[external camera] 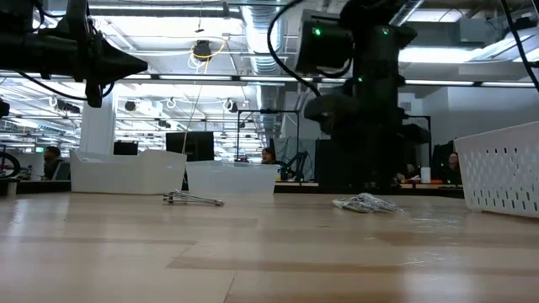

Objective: Pick & Place Travel size toiletries
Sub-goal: Put the silver nail cutter into the transparent bin

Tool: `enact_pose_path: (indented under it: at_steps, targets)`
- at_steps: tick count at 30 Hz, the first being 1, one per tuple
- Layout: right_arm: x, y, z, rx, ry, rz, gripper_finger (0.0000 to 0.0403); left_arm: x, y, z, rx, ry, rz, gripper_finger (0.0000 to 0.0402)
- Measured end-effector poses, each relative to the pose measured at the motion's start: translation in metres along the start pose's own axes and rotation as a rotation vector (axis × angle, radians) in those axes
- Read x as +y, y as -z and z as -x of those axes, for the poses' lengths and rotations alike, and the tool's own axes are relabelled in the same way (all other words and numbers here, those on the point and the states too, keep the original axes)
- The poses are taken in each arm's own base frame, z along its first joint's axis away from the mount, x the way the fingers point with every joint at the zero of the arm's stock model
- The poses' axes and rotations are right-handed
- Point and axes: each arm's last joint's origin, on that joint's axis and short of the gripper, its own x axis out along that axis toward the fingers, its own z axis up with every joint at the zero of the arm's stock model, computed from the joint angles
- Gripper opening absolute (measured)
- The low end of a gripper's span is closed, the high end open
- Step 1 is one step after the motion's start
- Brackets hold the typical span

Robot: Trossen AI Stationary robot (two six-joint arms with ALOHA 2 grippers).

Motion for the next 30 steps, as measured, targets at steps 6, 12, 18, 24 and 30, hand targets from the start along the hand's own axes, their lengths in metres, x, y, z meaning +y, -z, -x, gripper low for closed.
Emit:
enact_pose_path:
  at_steps: [6, 12, 18, 24, 30]
  targets:
    - [-0.011, 0.007, -0.013, 0.029, 0.043, -0.043, 0.0178, 0.000, 0.000, 0.000, 0.001, 0.000, 0.000, 0.0001]
    - [-0.011, 0.007, -0.018, 0.011, 0.009, -0.034, 0.0151, 0.000, 0.000, 0.000, 0.002, -0.001, -0.001, 0.0001]
    - [-0.019, 0.004, -0.021, 0.020, 0.020, -0.046, 0.0079, 0.000, 0.000, 0.000, 0.003, -0.001, -0.001, 0.0001]
    - [-0.024, -0.004, -0.022, 0.025, 0.008, 0.010, 0.0032, 0.000, 0.000, 0.000, 0.002, -0.001, -0.001, 0.0001]
    - [-0.028, -0.018, -0.017, 0.028, -0.003, 0.057, 0.0032, 0.000, 0.000, 0.000, 0.000, 0.000, 0.000, 0.0001]
